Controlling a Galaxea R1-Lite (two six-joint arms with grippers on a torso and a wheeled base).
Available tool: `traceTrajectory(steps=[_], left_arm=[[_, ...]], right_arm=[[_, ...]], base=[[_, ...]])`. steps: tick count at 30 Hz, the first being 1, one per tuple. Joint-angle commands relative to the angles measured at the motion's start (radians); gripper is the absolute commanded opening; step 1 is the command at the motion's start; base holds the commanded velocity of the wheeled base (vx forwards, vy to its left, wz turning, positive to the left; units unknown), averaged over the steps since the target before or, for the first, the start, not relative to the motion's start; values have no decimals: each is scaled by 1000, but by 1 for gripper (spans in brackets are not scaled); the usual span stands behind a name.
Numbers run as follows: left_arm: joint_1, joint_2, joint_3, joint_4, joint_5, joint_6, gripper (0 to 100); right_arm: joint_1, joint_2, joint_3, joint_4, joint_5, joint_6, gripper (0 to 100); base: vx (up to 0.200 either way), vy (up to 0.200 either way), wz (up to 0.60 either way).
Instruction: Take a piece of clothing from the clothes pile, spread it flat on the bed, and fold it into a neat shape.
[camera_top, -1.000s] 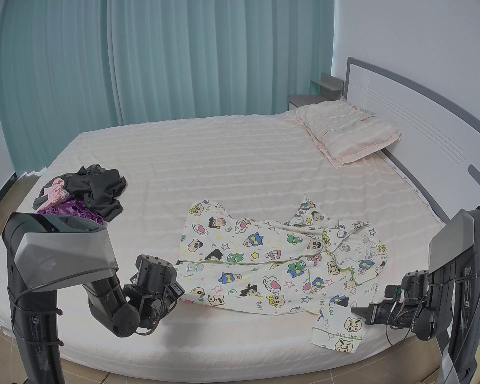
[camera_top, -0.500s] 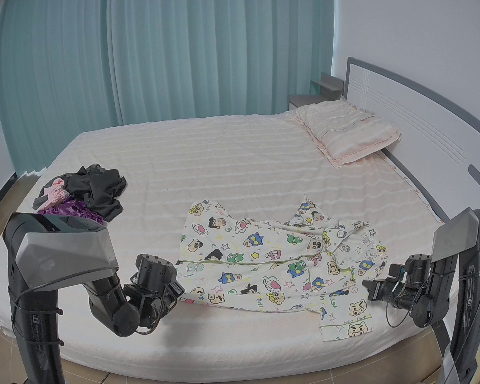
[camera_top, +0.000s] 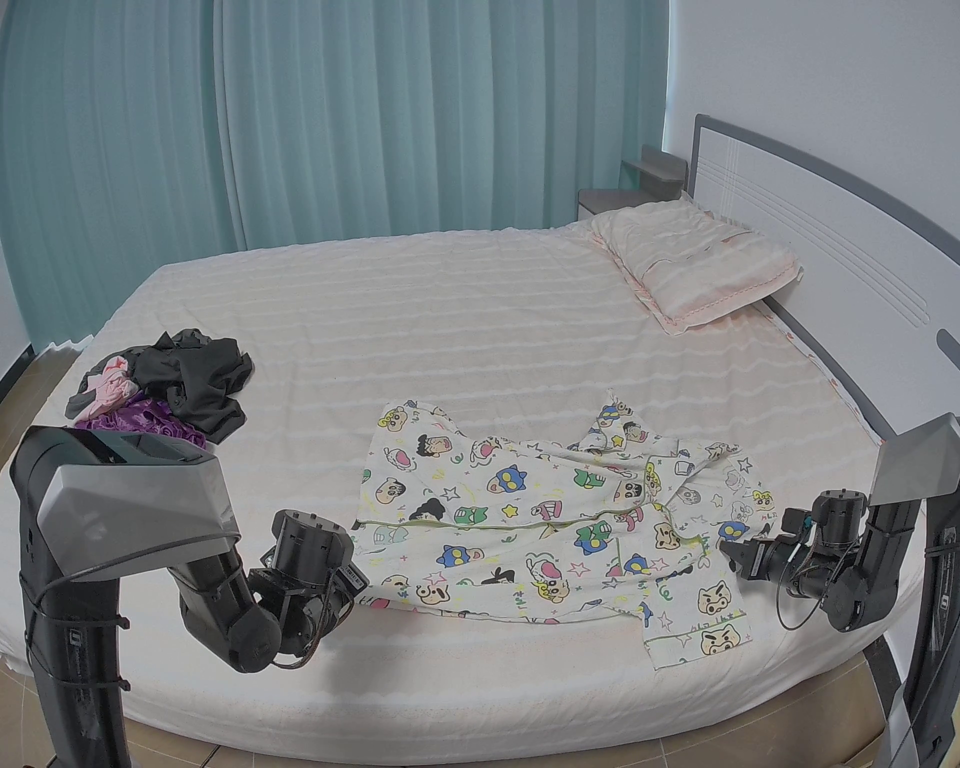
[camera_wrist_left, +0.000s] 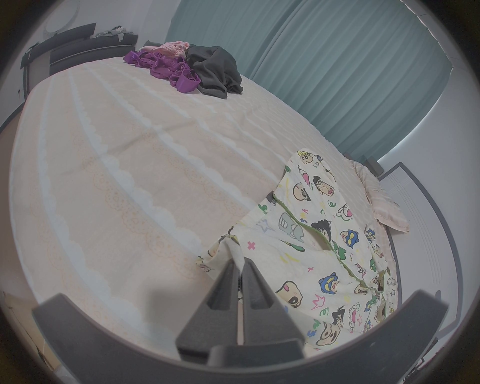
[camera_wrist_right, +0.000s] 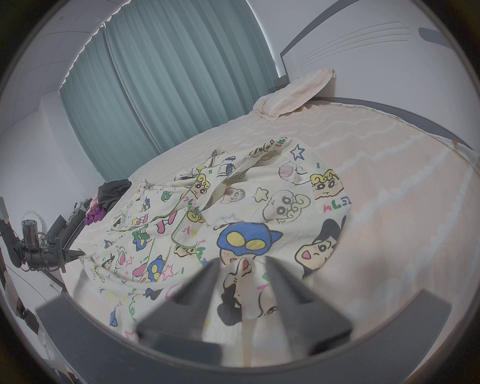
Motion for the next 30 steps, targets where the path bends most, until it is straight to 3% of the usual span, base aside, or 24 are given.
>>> traceTrajectory(steps=[1,9,13,18,25,27,28,30], left_arm=[[0,4,0,0,0,0,0],[-1,4,0,-1,-1,0,0],[-1,4,0,-1,-1,0,0],[-1,4,0,0,-3,0,0],[-1,2,3,0,-3,0,0],[-1,2,3,0,-3,0,0],[-3,2,3,0,-3,0,0],[-3,4,5,0,-3,0,0]], right_arm=[[-46,-30,22,1,21,-2,100],[-170,-85,154,-18,169,-3,100],[-176,-85,203,-30,182,-15,100],[-139,-70,312,-97,270,-104,100],[-10,-5,363,-148,241,-134,100],[-9,-4,363,-148,238,-134,100],[20,30,355,-148,184,-138,100],[23,48,352,-148,178,-147,100]], base=[[0,0,0],[0,0,0],[0,0,0],[0,0,0],[0,0,0],[0,0,0],[0,0,0],[0,0,0]])
